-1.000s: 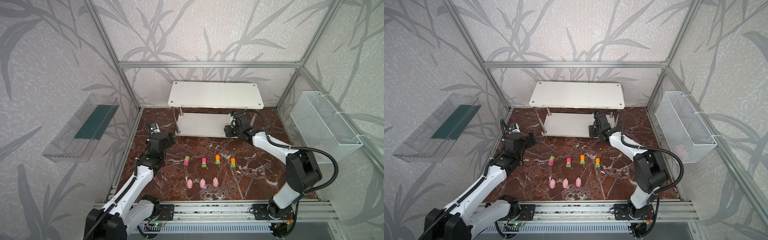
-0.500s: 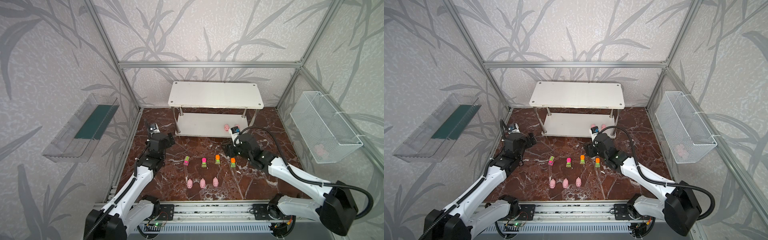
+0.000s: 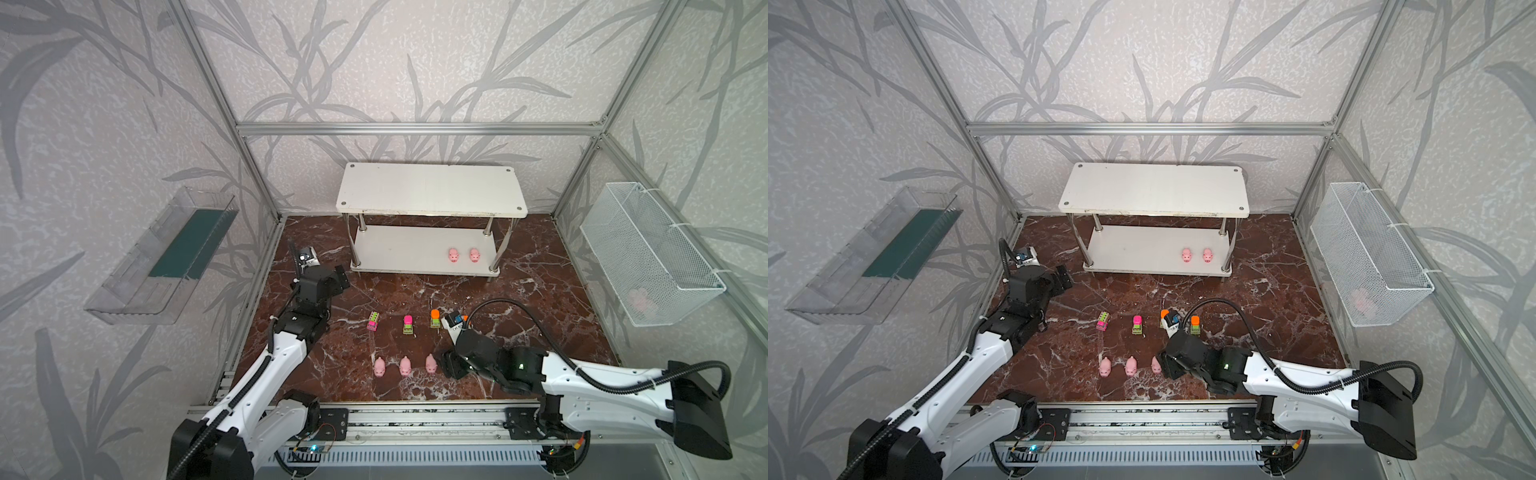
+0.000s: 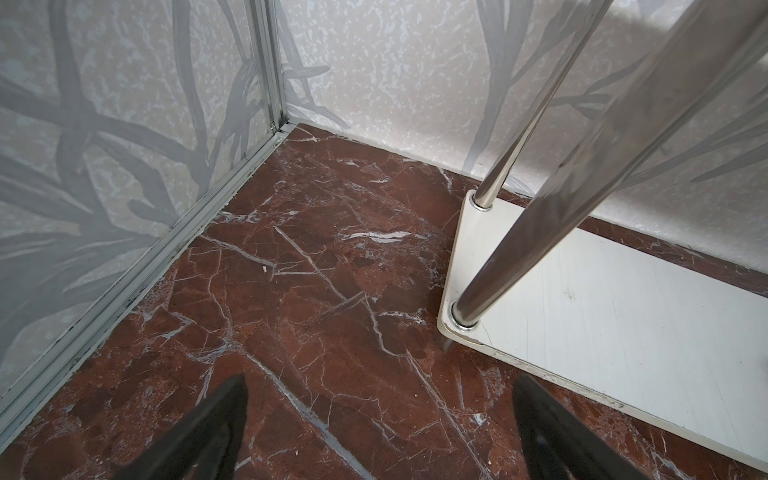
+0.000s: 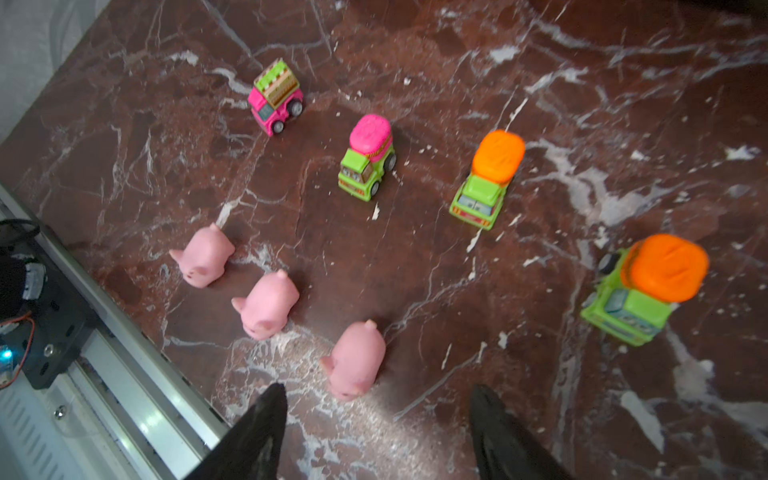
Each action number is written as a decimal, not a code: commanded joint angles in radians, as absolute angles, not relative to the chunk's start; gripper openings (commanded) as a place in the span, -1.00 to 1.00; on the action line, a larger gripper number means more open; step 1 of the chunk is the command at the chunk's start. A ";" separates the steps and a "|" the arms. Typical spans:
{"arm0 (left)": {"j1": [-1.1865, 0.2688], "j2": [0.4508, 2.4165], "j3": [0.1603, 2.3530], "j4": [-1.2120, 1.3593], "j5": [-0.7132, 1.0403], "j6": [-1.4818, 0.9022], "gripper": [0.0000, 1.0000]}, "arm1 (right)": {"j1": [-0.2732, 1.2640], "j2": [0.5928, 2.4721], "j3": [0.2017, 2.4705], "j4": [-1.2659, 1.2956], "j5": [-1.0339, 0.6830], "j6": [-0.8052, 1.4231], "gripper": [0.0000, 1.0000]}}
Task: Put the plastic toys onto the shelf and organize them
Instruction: 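Move the right gripper back over the pink pigs on the floor, then close the right gripper on the pig nearest the toy trucks and lift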
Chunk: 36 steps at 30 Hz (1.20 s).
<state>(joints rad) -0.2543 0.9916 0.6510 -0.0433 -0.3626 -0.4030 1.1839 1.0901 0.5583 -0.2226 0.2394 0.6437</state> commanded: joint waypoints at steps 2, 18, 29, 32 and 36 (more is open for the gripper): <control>-0.256 0.971 0.643 -0.036 -0.358 -0.425 0.94 | 1.231 1.153 0.566 -0.235 0.246 0.745 0.40; -0.257 0.988 0.638 -0.029 -0.354 -0.428 0.94 | 1.265 1.408 0.682 -0.212 0.213 0.728 0.46; -0.258 0.997 0.637 -0.029 -0.363 -0.420 0.94 | 1.263 1.505 0.707 -0.207 0.247 0.761 0.35; -0.257 0.999 0.636 -0.029 -0.362 -0.420 0.94 | 1.263 1.512 0.703 -0.198 0.262 0.772 0.27; -0.257 1.003 0.635 -0.029 -0.364 -0.420 0.94 | 1.261 1.531 0.709 -0.184 0.264 0.772 0.13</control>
